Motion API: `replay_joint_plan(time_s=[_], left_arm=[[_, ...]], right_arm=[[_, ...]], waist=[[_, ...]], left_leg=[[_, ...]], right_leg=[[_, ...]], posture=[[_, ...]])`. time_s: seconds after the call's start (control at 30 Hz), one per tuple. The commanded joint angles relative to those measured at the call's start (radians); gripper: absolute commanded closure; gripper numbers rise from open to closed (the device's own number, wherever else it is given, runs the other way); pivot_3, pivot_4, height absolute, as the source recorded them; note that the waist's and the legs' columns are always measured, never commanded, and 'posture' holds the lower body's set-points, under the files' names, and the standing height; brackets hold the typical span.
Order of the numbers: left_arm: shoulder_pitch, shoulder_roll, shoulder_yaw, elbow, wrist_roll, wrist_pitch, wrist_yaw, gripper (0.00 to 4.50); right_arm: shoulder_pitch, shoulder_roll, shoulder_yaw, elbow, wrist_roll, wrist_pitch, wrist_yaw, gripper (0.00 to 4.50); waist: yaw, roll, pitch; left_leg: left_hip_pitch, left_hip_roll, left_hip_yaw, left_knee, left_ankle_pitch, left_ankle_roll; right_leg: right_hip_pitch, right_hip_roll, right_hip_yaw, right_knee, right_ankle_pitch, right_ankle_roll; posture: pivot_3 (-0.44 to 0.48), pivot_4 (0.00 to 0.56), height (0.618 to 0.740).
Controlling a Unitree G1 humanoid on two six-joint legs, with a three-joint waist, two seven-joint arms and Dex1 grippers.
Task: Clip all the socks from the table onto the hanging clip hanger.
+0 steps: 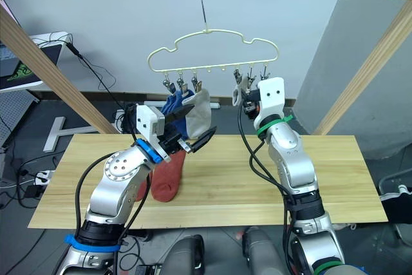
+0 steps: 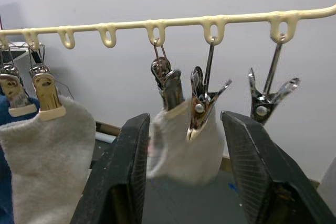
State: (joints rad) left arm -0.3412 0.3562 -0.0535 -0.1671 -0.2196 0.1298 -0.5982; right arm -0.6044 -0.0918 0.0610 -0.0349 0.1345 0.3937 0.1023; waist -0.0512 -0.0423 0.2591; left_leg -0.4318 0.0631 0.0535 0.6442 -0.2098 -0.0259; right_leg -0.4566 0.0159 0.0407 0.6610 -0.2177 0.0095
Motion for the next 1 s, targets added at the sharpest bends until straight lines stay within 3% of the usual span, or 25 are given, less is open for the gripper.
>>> replay_joint_plan(time_s=[0.03,0.43,1.0], left_arm=[[-0.018,0.002,0.014,-0.056,-0.011,0.002,0.007,0.00],[-0.047,0.001,0.023,-0.084,-0.021,0.036,0.018,0.00],[-0.081,-0.003,0.023,-0.102,-0.035,0.056,0.029,0.00]], right_arm=[[-0.034,0.010,-0.021,0.009,-0.013,-0.049,-0.009,2.26],[-0.155,0.019,-0.074,0.229,-0.037,-0.139,-0.030,2.26],[-0.227,0.075,-0.076,0.306,-0.018,-0.185,0.001,2.26]], waist=[[0.001,0.000,0.000],[0.004,0.000,0.000],[0.011,0.001,0.000]], left_leg=[[0.000,0.000,0.000,0.000,0.000,0.000],[0.000,0.000,0.000,0.000,0.000,0.000],[0.000,0.000,0.000,-0.001,0.000,0.000]], right_leg=[[0.000,0.000,0.000,0.000,0.000,0.000],[0.000,0.000,0.000,0.000,0.000,0.000],[0.000,0.000,0.000,-0.001,0.000,0.000]], posture=[[0.006,0.269,0.740],[0.020,0.271,0.740],[0.024,0.273,0.740]])
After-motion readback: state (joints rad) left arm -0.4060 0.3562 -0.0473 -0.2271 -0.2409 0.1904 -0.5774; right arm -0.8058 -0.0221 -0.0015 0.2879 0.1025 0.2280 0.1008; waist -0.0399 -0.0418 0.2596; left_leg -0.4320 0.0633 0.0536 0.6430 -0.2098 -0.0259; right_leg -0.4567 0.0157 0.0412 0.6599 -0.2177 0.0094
